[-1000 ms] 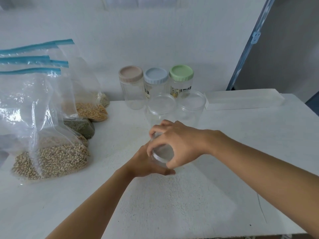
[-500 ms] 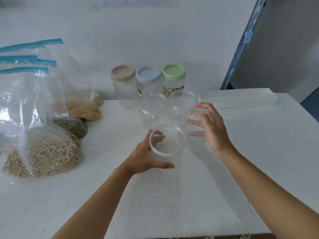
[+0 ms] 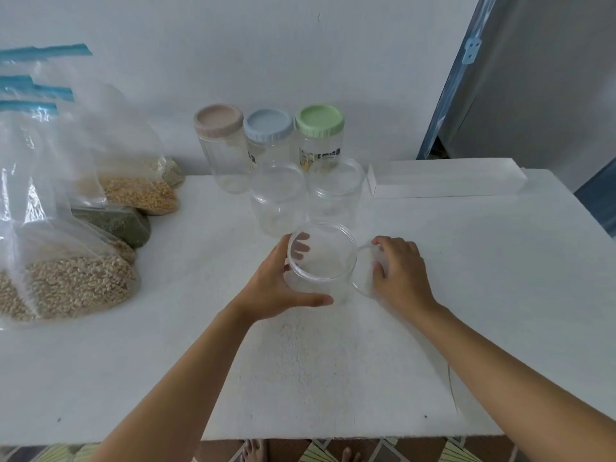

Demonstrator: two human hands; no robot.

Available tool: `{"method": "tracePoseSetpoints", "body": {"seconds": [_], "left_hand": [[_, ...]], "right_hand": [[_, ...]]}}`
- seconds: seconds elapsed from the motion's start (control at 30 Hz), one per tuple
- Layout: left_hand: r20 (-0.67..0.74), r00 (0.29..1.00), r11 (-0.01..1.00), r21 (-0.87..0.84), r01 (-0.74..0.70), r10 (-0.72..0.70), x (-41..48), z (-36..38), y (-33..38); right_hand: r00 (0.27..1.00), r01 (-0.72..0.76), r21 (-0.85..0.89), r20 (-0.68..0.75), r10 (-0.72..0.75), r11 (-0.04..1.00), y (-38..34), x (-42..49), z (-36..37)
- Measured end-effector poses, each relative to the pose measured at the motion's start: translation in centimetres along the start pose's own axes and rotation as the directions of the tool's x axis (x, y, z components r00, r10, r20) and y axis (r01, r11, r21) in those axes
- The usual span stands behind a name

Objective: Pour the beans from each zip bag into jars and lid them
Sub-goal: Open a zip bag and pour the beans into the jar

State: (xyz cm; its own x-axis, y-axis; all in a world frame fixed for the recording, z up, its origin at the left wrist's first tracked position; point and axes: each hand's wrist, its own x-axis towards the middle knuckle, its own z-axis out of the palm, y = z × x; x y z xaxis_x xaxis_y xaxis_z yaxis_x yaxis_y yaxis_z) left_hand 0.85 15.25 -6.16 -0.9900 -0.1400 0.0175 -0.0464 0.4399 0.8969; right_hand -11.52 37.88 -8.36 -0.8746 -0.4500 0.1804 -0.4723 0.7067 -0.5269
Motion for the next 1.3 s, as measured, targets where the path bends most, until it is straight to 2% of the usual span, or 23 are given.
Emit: {"method": "tracePoseSetpoints", "body": {"seconds": [0.1,0.23,0.3,0.4,0.47,0.57,0.67,0.77,0.83,0.97,1.1,1.23,1.3], "left_hand": [[-0.004,1.000,1.000,-0.018,0.016,-0.016,-0.4,0.3,0.0],[0.000,0.999,0.999,-0.022,0.047,-0.047,-0.8,0.4,0.5],[0.078,0.995,0.997,-0.025,0.067,-0.065,-0.9,-0.3,1.1],[0.234,0.967,0.995,-0.004,0.103,-0.099,-1.8,-2.8,2.4],[0.228,0.967,0.993,0.004,0.116,-0.114,-3.0,-5.0,3.6],[0.108,0.990,0.992,-0.079,0.095,-0.086,-5.5,-8.2,5.7],[-0.125,0.988,0.985,-0.160,0.067,-0.087,-8.1,-11.3,7.1],[-0.377,0.920,0.979,-0.202,0.027,-0.104,-10.5,-14.3,7.2],[-0.502,0.863,0.992,-0.130,-0.008,-0.059,-12.1,-16.5,7.0],[-0.614,0.790,0.999,-0.034,-0.042,0.012,-14.4,-22.0,6.8],[-0.685,0.721,0.995,0.086,-0.056,0.100,-14.8,-29.2,6.2],[-0.691,0.686,0.950,0.312,-0.003,0.229,-13.5,-35.9,5.3],[-0.645,0.697,0.876,0.480,0.050,0.314,-12.7,-38.7,4.5]], "right_hand": [[0.995,0.093,-0.096,-0.017,-0.095,0.991,0.3,-0.6,0.5],[0.998,0.064,-0.079,-0.021,-0.066,0.995,0.0,-0.5,0.2],[0.999,0.039,0.059,-0.037,-0.037,0.997,-1.1,-0.2,-0.7],[0.997,0.036,0.328,-0.083,-0.009,0.944,-3.9,0.1,-3.0],[0.993,0.069,0.439,-0.113,-0.022,0.896,-6.2,0.3,-4.8],[0.971,0.233,0.483,-0.165,-0.173,0.844,-10.2,0.7,-7.0],[0.911,0.411,0.451,-0.167,-0.377,0.792,-14.5,1.2,-7.1],[0.874,0.464,0.488,-0.115,-0.472,0.740,-19.1,1.7,-5.3],[0.856,0.471,0.530,-0.084,-0.510,0.705,-22.6,2.2,-3.7],[0.807,0.518,0.576,-0.082,-0.585,0.633,-30.1,3.7,-1.3],[0.781,0.590,0.531,-0.187,-0.595,0.608,-37.7,6.5,1.2],[0.754,0.656,0.309,-0.301,-0.584,0.688,-43.6,9.1,3.5],[0.740,0.658,0.174,-0.327,-0.588,0.732,-45.7,9.9,4.3]]}}
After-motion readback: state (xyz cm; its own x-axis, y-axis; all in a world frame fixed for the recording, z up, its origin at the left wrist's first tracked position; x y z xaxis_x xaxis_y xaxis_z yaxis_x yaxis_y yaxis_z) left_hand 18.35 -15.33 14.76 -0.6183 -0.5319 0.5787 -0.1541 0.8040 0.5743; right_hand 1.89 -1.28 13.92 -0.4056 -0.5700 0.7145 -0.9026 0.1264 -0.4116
